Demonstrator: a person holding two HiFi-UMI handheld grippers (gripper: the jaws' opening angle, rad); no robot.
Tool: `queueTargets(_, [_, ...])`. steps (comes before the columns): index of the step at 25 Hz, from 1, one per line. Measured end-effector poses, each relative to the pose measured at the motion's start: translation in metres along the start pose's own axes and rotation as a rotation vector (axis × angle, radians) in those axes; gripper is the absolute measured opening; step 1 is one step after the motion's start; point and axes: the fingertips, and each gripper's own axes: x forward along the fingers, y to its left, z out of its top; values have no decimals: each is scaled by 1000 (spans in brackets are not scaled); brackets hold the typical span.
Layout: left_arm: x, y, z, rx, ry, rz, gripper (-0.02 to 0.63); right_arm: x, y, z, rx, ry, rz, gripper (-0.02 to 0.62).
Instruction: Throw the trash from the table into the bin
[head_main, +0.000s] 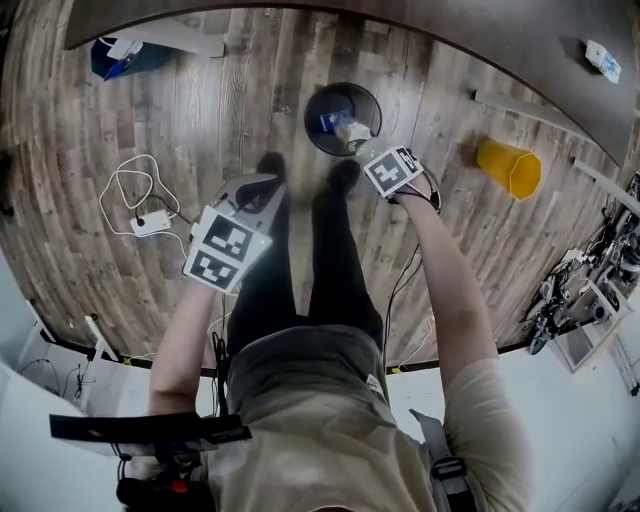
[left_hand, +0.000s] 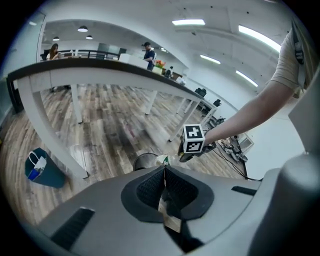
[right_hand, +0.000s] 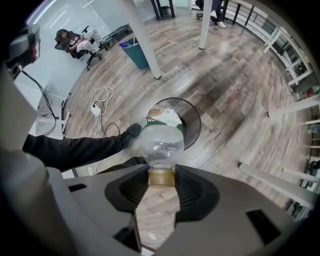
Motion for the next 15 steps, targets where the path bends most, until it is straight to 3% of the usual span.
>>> queueTargets(10, [54,17,-76,-65,53,-24,14,105,-9,9,-94,77,-27,160])
queueTargets(15, [62,32,-118,-115,96,-15,14,149,-1,21,-74,89,-3,160])
